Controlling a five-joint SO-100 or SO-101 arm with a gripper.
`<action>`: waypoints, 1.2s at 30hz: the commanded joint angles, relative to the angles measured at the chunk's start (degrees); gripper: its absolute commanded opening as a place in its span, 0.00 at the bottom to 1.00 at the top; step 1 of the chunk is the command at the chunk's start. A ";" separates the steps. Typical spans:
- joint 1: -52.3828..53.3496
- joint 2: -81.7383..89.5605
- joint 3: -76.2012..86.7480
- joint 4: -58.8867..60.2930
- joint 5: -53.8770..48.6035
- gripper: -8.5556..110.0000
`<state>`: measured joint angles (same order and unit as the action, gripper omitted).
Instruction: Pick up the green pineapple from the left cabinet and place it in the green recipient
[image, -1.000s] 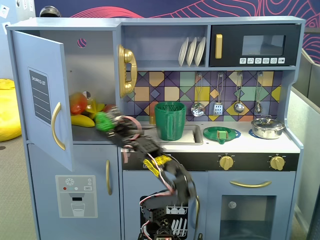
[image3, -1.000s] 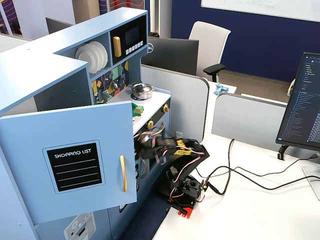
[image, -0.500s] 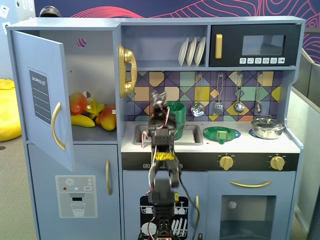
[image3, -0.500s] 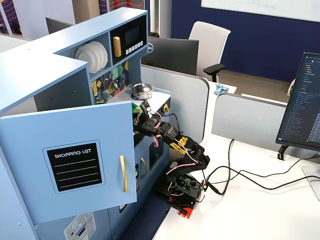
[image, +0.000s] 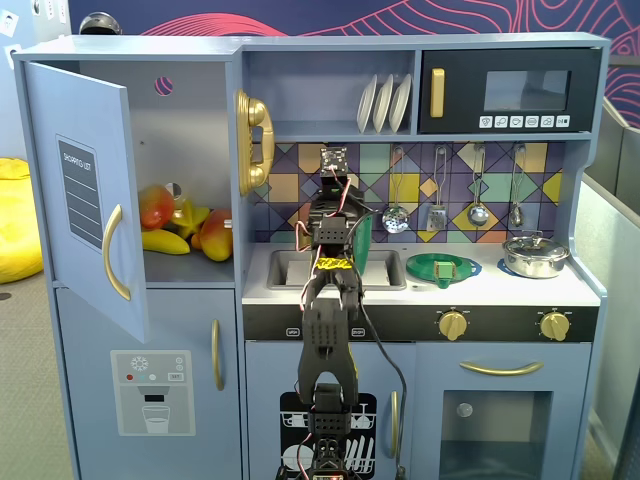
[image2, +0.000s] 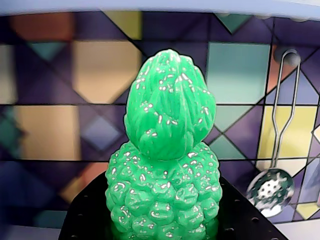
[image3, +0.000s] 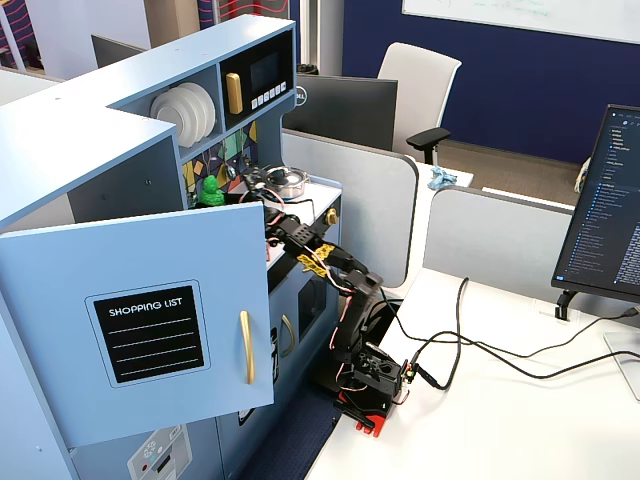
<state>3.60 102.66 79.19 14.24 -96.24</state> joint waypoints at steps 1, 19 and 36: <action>1.67 -6.24 -10.99 0.70 0.09 0.21; -2.29 24.26 18.11 8.09 -0.26 0.31; -0.97 72.86 70.75 49.66 7.91 0.25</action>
<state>2.29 169.45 139.04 60.56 -90.97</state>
